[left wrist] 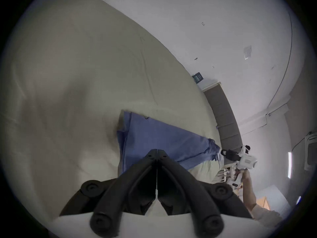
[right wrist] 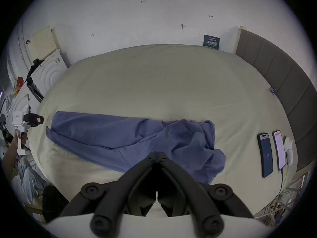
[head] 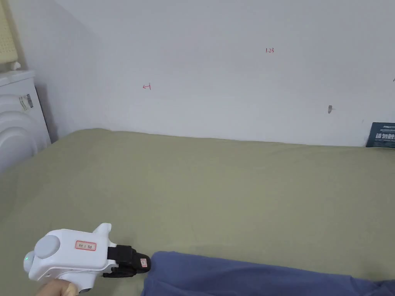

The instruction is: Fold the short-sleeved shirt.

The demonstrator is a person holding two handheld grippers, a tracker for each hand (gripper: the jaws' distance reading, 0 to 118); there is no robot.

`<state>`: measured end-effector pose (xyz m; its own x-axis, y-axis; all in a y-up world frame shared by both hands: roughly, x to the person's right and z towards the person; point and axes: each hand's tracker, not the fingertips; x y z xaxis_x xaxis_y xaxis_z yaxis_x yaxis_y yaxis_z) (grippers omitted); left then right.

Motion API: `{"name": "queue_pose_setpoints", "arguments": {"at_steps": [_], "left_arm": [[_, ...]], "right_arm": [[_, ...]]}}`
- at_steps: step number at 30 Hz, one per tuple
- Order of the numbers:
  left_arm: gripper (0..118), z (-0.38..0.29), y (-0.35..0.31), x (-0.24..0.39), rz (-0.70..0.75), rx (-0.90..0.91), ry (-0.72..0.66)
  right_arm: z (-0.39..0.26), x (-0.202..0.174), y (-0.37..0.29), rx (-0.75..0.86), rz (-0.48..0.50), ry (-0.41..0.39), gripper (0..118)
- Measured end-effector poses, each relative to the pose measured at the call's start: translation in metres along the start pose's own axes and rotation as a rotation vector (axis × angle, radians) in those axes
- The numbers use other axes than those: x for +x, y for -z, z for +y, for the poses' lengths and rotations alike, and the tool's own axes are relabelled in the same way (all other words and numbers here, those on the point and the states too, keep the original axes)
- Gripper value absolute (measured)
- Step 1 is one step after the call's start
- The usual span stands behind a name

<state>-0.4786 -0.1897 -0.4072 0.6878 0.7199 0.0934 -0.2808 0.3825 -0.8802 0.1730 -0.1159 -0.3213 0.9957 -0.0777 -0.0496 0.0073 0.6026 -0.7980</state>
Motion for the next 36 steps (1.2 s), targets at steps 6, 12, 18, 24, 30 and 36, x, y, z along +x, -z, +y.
{"name": "queue_pose_setpoints", "arguments": {"at_steps": [6,12,18,24,30,36], "left_arm": [[117,-0.004,0.01,-0.019,-0.125,0.011,-0.058],[117,-0.03,0.047,-0.027,-0.147,-0.061,-0.042],[9,-0.035,0.054,-0.033,-0.175,0.028,-0.141],[7,-0.033,0.04,-0.013,-0.087,0.076,-0.072],[7,-0.01,0.03,0.086,-0.079,0.09,0.213],[7,-0.011,0.08,0.195,-0.131,-0.016,0.415]], "right_arm": [[0.003,-0.001,0.007,-0.004,0.016,-0.018,0],[0.003,-0.009,0.011,-0.009,0.04,-0.034,0],[0.0,-0.012,0.018,-0.027,0.045,-0.039,0],[-0.001,-0.002,0.01,-0.025,0.041,-0.037,0],[0.006,0.014,-0.003,-0.008,0.018,-0.027,0],[0.005,0.031,-0.019,0.038,0.023,0.002,0]]}}
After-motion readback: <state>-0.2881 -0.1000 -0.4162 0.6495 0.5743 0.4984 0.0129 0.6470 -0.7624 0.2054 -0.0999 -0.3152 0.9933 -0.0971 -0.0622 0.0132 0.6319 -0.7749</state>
